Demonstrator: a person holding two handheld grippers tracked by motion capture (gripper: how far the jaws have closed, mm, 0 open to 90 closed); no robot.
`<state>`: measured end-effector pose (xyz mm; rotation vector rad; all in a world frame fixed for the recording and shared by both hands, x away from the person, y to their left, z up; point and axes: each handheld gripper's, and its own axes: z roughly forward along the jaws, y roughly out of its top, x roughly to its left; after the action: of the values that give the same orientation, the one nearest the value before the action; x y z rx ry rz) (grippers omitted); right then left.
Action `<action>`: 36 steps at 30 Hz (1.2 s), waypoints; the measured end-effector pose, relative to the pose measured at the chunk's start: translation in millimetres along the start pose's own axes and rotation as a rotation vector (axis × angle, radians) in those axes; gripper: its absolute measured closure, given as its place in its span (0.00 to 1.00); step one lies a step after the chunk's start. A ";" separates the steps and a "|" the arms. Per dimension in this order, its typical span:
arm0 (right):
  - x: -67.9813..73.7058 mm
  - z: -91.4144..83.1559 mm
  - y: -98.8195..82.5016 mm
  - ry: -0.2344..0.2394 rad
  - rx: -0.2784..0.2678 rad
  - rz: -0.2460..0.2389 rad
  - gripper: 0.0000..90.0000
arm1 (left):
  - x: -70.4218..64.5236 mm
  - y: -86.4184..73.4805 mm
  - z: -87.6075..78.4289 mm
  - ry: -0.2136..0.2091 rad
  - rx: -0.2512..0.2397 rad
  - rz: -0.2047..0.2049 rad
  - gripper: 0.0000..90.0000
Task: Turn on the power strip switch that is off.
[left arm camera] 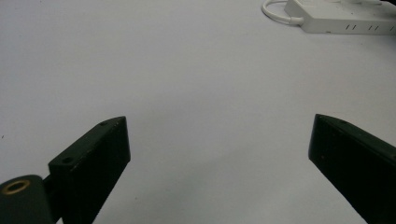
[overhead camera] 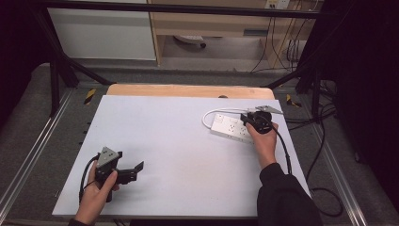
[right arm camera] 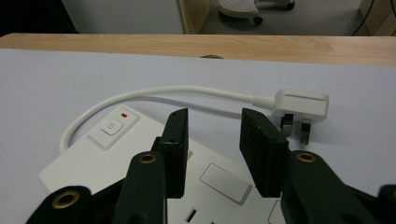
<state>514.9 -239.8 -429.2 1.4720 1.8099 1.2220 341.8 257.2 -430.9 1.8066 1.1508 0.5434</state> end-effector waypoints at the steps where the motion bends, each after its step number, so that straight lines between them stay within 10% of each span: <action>1: 0.1 -0.3 0.2 -0.001 -0.001 -0.001 0.65 | 0.1 0.0 0.0 0.001 0.000 0.001 0.06; 27: -3.6 -31.1 16.9 0.009 0.004 -0.009 0.11 | 0.5 -0.2 -0.4 0.009 -0.001 -0.001 0.06; 36: -1.7 -45.3 21.8 0.066 -0.024 -0.010 0.09 | 1.2 -1.2 -0.4 0.011 0.003 -0.007 0.06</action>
<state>489.0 -255.9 -389.2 1.4236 1.8365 1.2969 341.4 258.6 -431.8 1.8037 1.1651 0.5488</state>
